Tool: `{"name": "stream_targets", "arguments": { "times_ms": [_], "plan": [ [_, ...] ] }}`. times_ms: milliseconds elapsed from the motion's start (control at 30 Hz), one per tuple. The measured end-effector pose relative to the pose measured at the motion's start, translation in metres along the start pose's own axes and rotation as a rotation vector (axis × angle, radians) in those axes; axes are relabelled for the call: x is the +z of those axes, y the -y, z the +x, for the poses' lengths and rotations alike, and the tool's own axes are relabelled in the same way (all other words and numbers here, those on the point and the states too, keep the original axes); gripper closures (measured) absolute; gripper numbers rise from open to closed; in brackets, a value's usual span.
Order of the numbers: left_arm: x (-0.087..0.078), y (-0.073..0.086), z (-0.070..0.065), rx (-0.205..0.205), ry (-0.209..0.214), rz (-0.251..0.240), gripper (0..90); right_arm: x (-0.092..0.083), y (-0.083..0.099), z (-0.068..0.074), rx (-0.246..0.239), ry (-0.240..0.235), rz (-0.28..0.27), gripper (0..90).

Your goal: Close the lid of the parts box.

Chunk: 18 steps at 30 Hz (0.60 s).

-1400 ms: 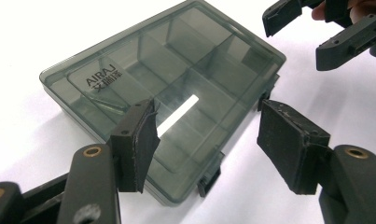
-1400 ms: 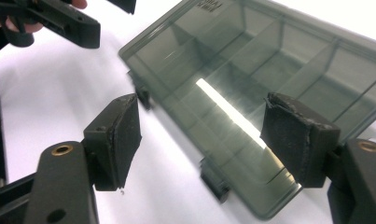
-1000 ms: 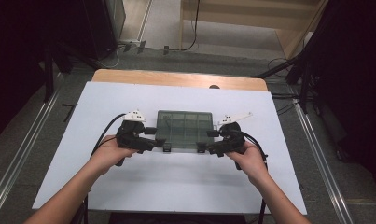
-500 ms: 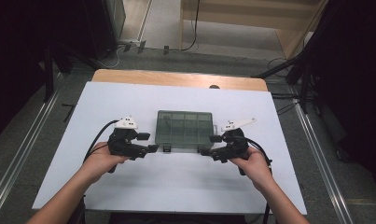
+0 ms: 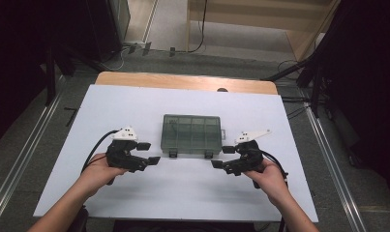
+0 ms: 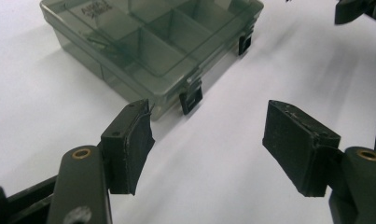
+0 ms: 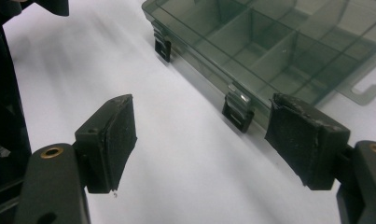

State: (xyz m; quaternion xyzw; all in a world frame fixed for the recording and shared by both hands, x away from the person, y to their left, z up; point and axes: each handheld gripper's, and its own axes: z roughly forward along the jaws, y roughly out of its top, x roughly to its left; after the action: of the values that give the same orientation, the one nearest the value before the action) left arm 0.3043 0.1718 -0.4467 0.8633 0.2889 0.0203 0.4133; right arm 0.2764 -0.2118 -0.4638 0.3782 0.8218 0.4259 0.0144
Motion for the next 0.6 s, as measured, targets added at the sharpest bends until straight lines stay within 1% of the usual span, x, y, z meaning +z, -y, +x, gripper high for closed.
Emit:
{"name": "stream_targets", "arguments": {
  "times_ms": [100,200,333,367,433,533,600],
  "plan": [
    [-0.003,0.001,-0.003,0.009,0.006,-0.003,32.0,-0.004,0.004,0.0,0.004,0.009,0.002,24.9],
    [-0.005,0.003,-0.004,0.018,-0.001,-0.008,32.0,-0.008,0.008,-0.001,0.012,0.009,-0.005,24.9],
    [-0.007,0.009,-0.002,-0.007,0.0,-0.024,32.0,-0.01,0.013,-0.001,0.017,0.017,-0.007,24.7],
    [-0.007,0.01,-0.001,-0.009,0.002,-0.023,32.0,-0.011,0.014,-0.002,0.013,0.021,-0.004,24.7],
    [-0.008,0.013,0.001,-0.008,-0.011,-0.016,32.0,-0.012,0.015,-0.001,0.016,0.024,-0.003,24.7],
    [-0.011,0.018,0.003,-0.019,-0.011,-0.02,32.0,-0.014,0.019,-0.002,0.017,0.03,-0.004,24.7],
    [-0.013,0.021,0.004,-0.019,-0.016,-0.022,32.0,-0.015,0.021,-0.003,0.016,0.036,-0.002,24.7]
  ]
}}
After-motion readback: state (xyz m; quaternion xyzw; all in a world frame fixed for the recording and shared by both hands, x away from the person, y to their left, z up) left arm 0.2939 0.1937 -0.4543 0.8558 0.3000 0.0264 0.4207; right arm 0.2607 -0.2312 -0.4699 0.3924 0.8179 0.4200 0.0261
